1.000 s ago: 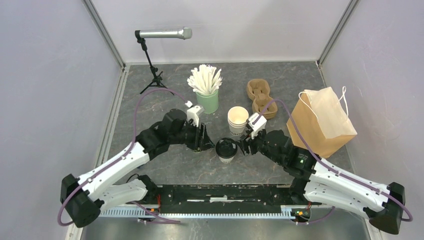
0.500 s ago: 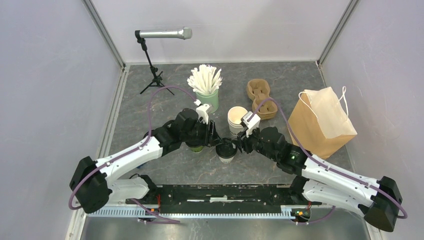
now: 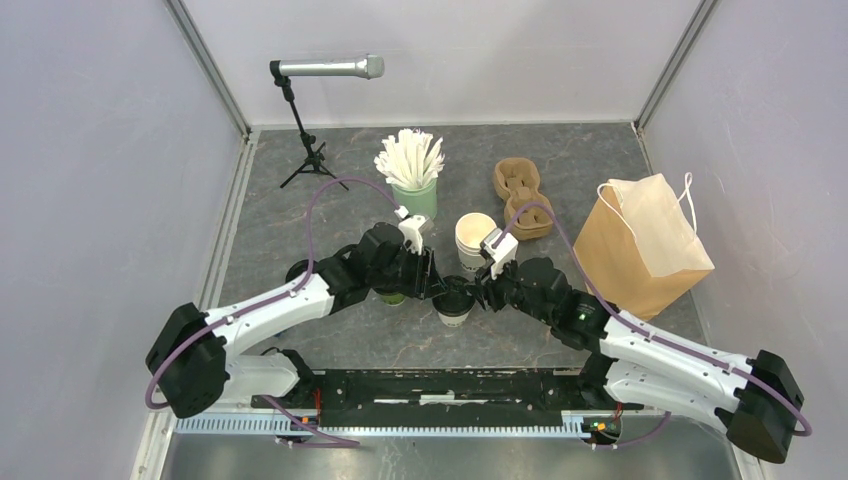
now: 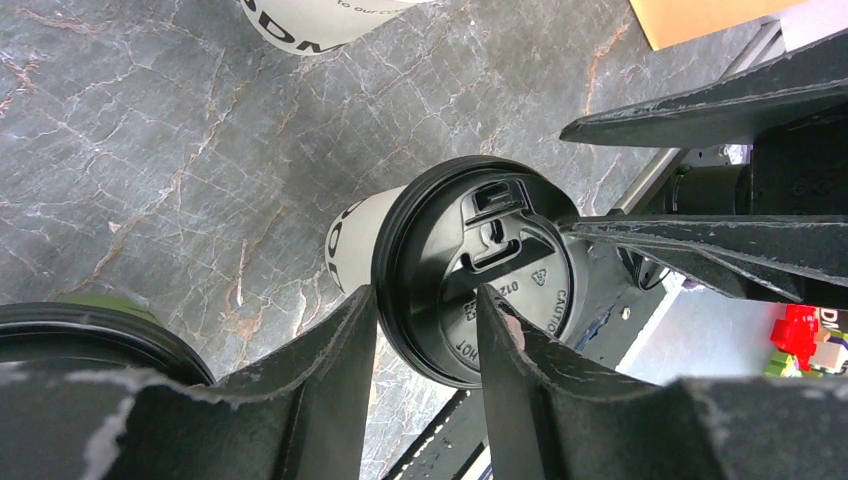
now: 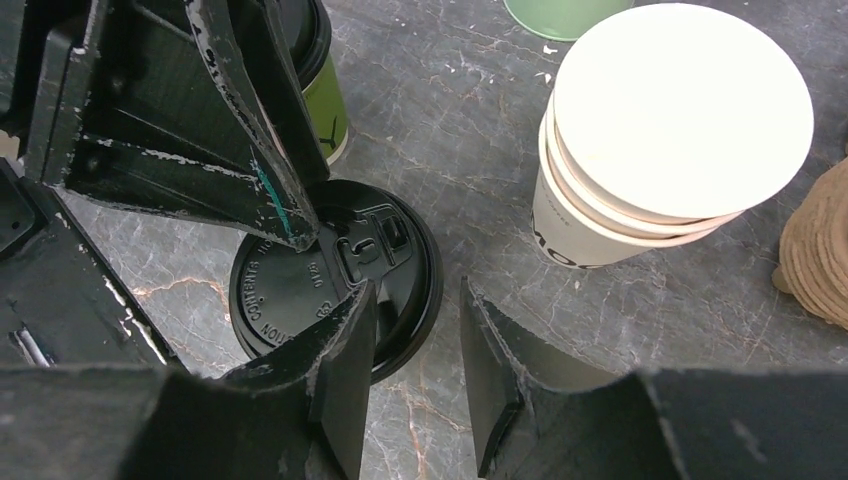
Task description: Pack the takeout coffee
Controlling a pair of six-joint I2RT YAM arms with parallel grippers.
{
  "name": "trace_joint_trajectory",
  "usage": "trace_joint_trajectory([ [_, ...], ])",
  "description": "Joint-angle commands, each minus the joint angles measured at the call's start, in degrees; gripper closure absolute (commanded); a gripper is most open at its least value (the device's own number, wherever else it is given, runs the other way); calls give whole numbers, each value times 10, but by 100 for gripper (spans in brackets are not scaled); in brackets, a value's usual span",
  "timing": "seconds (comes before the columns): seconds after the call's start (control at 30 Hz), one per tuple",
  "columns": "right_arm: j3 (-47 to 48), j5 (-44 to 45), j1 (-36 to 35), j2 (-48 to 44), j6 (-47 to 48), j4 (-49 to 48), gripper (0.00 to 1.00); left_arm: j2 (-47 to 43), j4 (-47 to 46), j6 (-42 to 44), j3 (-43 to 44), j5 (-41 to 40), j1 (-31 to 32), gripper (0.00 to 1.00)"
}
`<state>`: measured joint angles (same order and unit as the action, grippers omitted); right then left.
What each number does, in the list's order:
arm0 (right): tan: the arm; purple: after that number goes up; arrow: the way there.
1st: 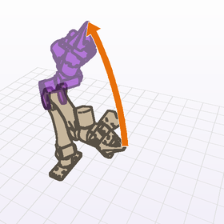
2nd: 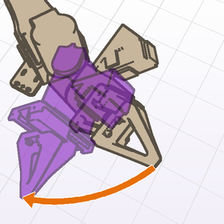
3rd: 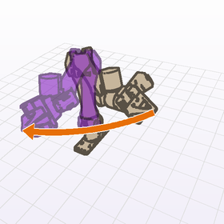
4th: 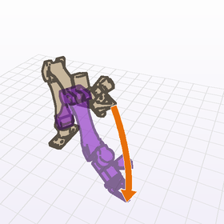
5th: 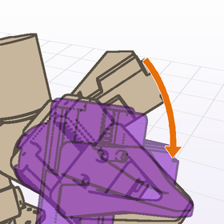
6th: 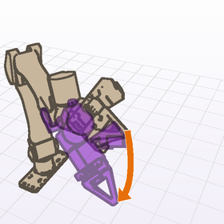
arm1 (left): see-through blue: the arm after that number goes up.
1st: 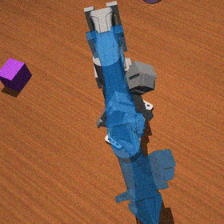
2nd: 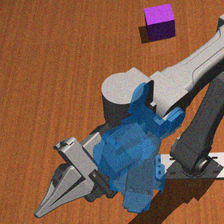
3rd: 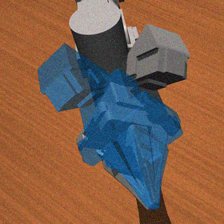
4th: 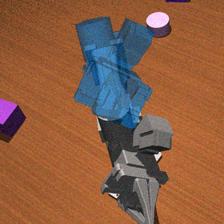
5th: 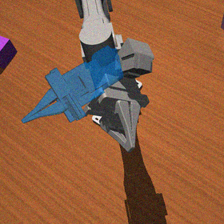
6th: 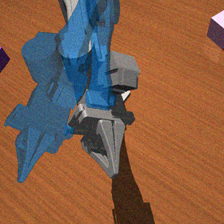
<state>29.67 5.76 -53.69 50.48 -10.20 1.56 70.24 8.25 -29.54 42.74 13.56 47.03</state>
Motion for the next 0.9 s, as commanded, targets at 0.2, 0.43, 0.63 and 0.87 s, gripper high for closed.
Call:
trace_joint_trajectory([
  [0.2,-45,-17,3,2,-4,-44,62,12,-34,-22,-15,-8,10,54],
  [0.43,-100,-25,4,-15,-23,-64,63,15,-30,-25,-25,-19,17,55],
  [0.63,-163,-37,3,-23,-42,-91,64,9,6,-21,-30,-53,20,56],
  [0.87,-219,-48,3,-11,-61,-122,65,11,22,-23,-48,-85,35,57],
])
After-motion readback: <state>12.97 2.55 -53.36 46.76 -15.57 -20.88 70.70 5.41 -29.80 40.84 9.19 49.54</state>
